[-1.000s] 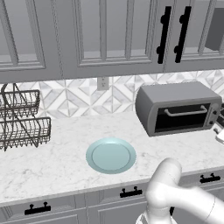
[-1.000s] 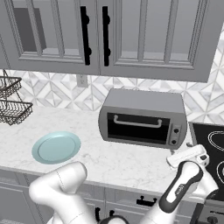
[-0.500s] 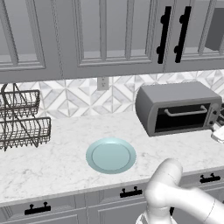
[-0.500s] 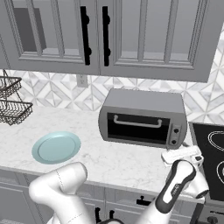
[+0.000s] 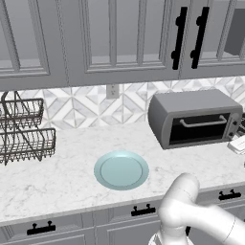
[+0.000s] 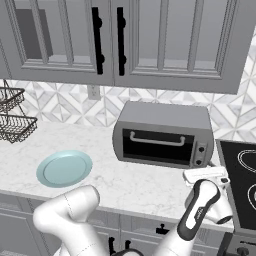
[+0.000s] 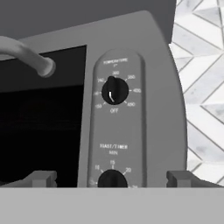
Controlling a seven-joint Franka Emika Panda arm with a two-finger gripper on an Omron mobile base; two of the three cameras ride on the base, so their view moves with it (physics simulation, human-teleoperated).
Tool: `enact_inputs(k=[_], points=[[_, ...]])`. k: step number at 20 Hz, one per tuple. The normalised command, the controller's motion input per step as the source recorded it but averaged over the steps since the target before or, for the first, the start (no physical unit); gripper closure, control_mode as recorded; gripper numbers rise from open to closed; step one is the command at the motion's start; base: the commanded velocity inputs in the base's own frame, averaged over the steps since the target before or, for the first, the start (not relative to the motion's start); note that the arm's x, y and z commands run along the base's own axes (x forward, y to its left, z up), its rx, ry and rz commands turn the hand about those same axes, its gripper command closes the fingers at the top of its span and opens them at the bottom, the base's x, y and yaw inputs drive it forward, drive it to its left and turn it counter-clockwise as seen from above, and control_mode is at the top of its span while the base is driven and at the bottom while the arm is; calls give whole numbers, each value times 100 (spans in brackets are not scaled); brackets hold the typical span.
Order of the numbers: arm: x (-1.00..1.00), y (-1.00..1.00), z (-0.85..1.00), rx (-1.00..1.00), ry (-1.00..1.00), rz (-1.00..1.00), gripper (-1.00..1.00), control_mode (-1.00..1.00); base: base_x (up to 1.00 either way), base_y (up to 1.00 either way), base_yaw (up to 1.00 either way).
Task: Pick up the kebab skewer and baguette bread, and place them inside the toaster oven. Close the toaster oven door and start by setting the timer.
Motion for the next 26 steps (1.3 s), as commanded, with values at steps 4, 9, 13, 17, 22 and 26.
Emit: enact_inputs(k=[4, 9, 13, 17, 22, 26], points=[[0, -12, 0, 3, 0, -4, -100, -100, 0, 0, 0], [0, 2, 0, 0, 0, -4, -100, -100, 0, 0, 0], [0, 2, -2, 0, 1, -3, -100, -100, 0, 0, 0], [31, 3, 1, -1, 3, -1, -100, -100, 0, 0, 0], [1, 13, -11, 0, 4, -1, -100, -100, 0, 0, 0], [-4, -5, -24, 0, 2, 0, -100, -100, 0, 0, 0]])
